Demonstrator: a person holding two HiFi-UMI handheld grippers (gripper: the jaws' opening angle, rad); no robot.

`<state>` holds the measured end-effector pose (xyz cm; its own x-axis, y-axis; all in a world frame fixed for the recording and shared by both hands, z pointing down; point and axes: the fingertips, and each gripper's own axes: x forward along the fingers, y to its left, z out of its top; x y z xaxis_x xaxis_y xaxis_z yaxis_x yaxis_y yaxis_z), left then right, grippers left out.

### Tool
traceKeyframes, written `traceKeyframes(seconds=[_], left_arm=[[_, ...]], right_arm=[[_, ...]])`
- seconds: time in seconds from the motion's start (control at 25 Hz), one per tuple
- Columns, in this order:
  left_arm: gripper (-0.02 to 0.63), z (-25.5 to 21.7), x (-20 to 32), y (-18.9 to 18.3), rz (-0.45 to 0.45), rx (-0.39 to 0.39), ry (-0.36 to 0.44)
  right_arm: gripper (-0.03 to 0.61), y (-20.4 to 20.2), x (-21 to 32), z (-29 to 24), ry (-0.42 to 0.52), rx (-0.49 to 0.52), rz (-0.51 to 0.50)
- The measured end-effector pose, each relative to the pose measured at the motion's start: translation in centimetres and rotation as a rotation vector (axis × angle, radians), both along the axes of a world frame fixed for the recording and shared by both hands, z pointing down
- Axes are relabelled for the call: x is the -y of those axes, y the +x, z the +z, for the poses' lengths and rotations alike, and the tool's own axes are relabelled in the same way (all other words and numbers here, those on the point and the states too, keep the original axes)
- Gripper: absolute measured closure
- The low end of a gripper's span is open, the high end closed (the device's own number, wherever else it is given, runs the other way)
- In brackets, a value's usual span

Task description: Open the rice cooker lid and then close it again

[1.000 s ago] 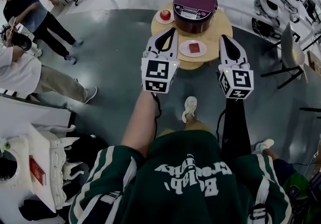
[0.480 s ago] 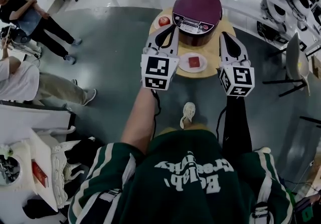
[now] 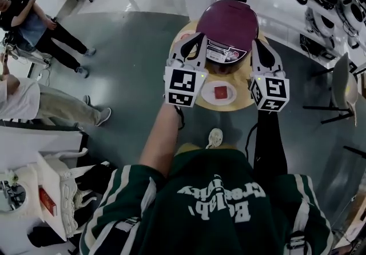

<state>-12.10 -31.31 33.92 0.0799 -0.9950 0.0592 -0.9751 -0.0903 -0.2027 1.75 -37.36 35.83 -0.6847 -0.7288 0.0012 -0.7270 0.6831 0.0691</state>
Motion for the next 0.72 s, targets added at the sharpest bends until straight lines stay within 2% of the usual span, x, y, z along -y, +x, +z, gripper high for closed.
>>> traceKeyframes(seconds=[0.4,0.72], left_arm=[[0.614,1.5,4.1,-0.9,0.000,-0.012,-0.020],[0.614,2.3,6.9,-1.0,0.080,-0.031,-0.031]], right_arm=[[0.574,-1.7,3.1,1.5,-0.026,-0.010,-0.014],[0.574,-2.2,4.4,2.0,-0.035,-0.034,0.034]])
